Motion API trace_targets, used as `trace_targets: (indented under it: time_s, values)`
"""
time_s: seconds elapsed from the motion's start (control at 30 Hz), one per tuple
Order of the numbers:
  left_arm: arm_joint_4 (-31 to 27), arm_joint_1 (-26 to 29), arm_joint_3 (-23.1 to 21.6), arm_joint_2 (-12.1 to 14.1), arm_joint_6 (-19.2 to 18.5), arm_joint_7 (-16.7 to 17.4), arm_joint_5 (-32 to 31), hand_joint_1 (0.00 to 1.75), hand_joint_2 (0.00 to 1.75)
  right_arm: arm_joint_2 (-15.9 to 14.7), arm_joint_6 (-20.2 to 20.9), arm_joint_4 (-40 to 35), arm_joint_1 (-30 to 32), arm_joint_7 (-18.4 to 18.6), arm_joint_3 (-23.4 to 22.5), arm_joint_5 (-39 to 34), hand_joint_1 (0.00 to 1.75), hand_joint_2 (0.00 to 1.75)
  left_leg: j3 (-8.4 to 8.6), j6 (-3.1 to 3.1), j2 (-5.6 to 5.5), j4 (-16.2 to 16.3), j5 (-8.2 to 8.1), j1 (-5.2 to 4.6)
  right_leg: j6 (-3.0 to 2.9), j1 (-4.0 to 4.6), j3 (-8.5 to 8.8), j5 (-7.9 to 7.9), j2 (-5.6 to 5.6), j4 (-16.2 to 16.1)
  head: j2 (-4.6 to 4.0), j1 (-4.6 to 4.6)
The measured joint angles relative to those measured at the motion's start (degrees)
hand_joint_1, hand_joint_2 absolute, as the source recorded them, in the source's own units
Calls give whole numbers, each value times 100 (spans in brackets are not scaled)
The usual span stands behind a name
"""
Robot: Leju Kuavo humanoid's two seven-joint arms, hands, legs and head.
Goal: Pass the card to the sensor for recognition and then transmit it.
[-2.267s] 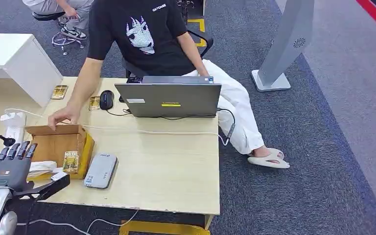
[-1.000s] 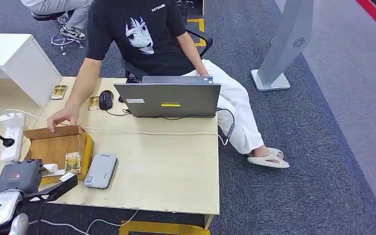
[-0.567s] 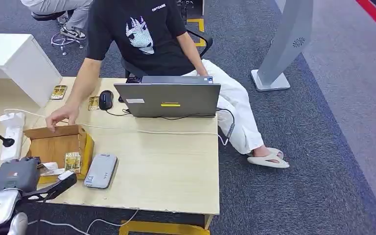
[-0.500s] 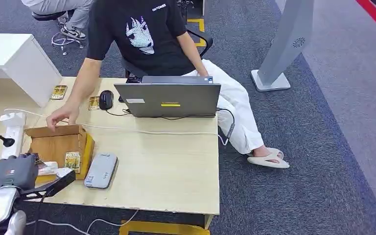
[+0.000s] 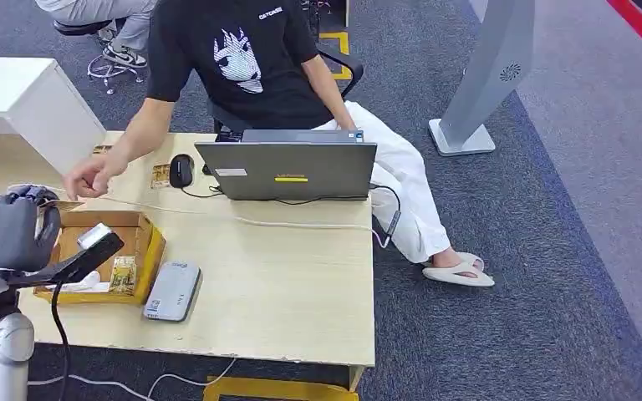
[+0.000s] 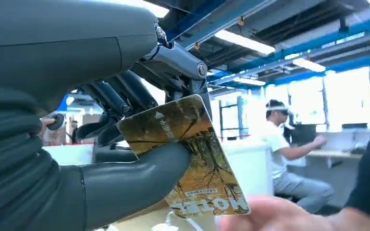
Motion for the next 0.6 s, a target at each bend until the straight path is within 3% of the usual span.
trace_targets:
  time_s: [0.6]
  values:
    - [-251,-141,44,-217,-11,-37,26,175,175,4,0,0,22,-2,4,0,0,175,0,-3,7,0,2,1,-2,0,-3,1,5,1,0,0]
